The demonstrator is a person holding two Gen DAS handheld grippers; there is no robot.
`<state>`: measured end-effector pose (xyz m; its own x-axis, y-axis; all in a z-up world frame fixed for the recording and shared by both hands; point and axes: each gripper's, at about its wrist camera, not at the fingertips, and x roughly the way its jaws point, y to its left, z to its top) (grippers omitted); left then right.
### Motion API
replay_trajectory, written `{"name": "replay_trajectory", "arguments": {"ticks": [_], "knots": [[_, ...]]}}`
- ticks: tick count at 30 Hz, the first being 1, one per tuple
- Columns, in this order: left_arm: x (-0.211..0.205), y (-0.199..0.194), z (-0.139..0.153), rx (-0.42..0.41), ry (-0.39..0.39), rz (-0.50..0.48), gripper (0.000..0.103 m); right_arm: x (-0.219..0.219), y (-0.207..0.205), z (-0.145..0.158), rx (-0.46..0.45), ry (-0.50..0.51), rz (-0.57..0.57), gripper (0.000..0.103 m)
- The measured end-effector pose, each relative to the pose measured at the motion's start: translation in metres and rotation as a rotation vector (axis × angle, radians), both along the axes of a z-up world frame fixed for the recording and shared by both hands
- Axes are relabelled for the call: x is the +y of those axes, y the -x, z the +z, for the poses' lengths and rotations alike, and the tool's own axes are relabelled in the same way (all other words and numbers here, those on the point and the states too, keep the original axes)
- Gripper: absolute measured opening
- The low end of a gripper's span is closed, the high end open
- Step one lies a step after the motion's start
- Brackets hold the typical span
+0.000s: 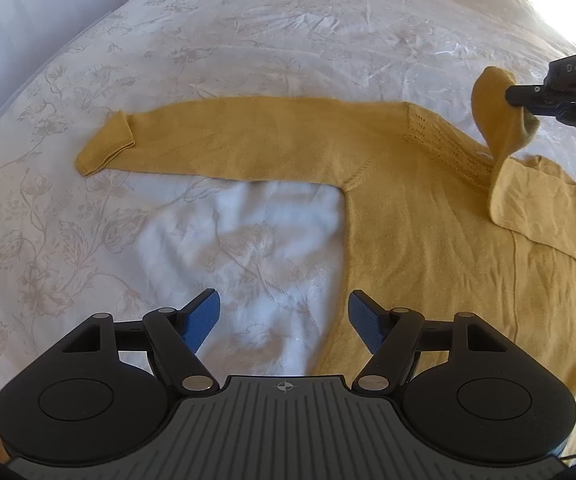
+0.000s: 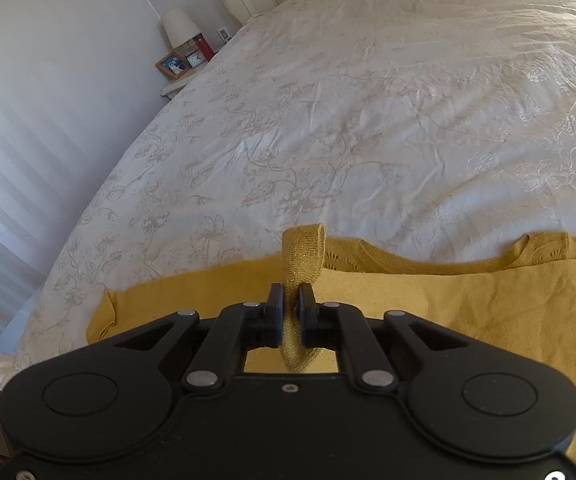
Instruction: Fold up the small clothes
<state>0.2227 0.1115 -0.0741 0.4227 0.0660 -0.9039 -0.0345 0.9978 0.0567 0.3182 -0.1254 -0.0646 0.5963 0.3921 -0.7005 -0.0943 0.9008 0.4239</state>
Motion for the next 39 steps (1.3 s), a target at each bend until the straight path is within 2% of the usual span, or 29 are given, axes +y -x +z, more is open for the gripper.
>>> {"name": "replay_trajectory", "arguments": {"ticks": [5,8,10,11,12,13,14,15,19,23,29,31,34,39], "knots": [[0.015,-0.004,-0.004,0.002,-0.009,-0.002,0.07,0.027,-0.003,-0.015,0.021,0.016,0.032,0.015],[0.021,-0.007,-0.006,0.006,-0.008,0.005,0.07,0.039,-0.006,-0.022,0.033,0.005,0.057,0.024],[0.023,-0.009,-0.007,0.007,-0.01,0.006,0.07,0.046,-0.006,-0.026,0.032,-0.011,0.064,0.025],[0.024,-0.01,-0.008,0.006,-0.011,0.005,0.07,0.048,-0.005,-0.027,0.033,-0.017,0.063,0.03],[0.024,-0.012,-0.008,0.006,-0.012,0.003,0.07,0.048,-0.003,-0.027,0.03,-0.021,0.059,0.044],[0.024,-0.013,-0.009,0.005,-0.013,-0.001,0.07,0.047,-0.001,-0.027,0.026,-0.024,0.057,0.05],[0.022,-0.015,-0.009,0.004,-0.012,-0.006,0.07,0.044,0.003,-0.027,0.021,-0.024,0.051,0.054],[0.021,-0.018,-0.01,0.003,-0.012,-0.011,0.07,0.04,0.007,-0.028,0.02,-0.019,0.045,0.054],[0.007,-0.031,-0.014,-0.019,-0.007,-0.057,0.07,0.009,0.029,-0.036,0.046,0.043,-0.014,0.054],[-0.014,-0.046,-0.019,-0.056,0.013,-0.118,0.07,-0.041,0.055,-0.049,0.102,0.102,-0.105,0.054],[-0.049,-0.079,-0.038,-0.064,0.14,-0.171,0.07,-0.117,0.087,-0.058,0.164,0.149,-0.271,0.054],[-0.063,-0.088,-0.046,-0.062,0.16,-0.182,0.07,-0.136,0.091,-0.06,0.171,0.159,-0.312,0.054],[-0.087,-0.098,-0.055,-0.061,0.134,-0.229,0.07,-0.16,0.09,-0.061,0.167,0.197,-0.353,0.055],[-0.113,-0.106,-0.07,-0.092,0.064,-0.288,0.073,-0.187,0.072,-0.067,0.152,0.231,-0.373,0.063]]}}
